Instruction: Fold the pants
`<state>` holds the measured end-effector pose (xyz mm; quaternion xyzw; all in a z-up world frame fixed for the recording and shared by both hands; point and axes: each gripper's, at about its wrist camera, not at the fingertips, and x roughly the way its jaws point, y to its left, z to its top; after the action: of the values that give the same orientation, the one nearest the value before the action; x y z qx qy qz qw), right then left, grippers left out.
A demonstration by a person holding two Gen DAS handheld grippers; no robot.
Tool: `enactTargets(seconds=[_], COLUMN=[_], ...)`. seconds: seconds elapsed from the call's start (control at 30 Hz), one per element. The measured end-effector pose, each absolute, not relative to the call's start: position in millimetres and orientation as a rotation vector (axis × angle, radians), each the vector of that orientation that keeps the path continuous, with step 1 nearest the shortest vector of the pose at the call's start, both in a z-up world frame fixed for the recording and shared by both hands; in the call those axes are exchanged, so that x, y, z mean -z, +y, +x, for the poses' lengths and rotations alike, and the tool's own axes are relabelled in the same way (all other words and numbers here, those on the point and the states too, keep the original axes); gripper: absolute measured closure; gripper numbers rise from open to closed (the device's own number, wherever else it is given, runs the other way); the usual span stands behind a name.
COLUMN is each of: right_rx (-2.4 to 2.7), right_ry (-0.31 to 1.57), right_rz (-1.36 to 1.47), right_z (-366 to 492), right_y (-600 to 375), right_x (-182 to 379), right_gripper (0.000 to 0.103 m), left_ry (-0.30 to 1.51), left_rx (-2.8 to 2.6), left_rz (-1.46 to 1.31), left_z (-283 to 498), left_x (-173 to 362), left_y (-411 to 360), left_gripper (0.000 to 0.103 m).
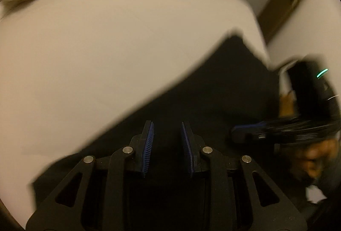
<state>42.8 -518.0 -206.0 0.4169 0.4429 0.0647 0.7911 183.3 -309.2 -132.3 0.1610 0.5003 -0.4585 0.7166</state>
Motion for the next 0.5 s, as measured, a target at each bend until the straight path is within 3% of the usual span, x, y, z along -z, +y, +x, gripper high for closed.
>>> enactTargets(seconds=[0.13,0.2,0.27,0.33,0.5], right_rx=[-0.076,-0.054,-0.060,-0.120,-0.240], right_ry=[0.932,0.921,0.884,0.812,0.813], right_rz=[0.909,0.915,0.904,0.896,0.960], right_z=[14.8,2.6,-6.9,-7.7,28.2], right_y=[-547.7,-559.8,-564.4,-567.6,-559.2], right_x=[203.5,200.2,186.5,169.1,179.9], right_gripper=[0.103,0.103,0.094,0.078,0.068], left_ry=[1.148,1.103,1.092,1.078,1.061], left_rx=[0.941,0.747,0.637,0.657,0.870], left_rz=[0.159,0.216,0.212,0.147,0.158], left_z=[228.3,252.3,273.0,274.3,220.0], left_x=[160.9,156.4,146.0,128.4,110.4], left_y=[-311.1,-305.2,-293.7,-288.2,-343.3], left_gripper=[0.078,0.078,0.078,0.078,0.078])
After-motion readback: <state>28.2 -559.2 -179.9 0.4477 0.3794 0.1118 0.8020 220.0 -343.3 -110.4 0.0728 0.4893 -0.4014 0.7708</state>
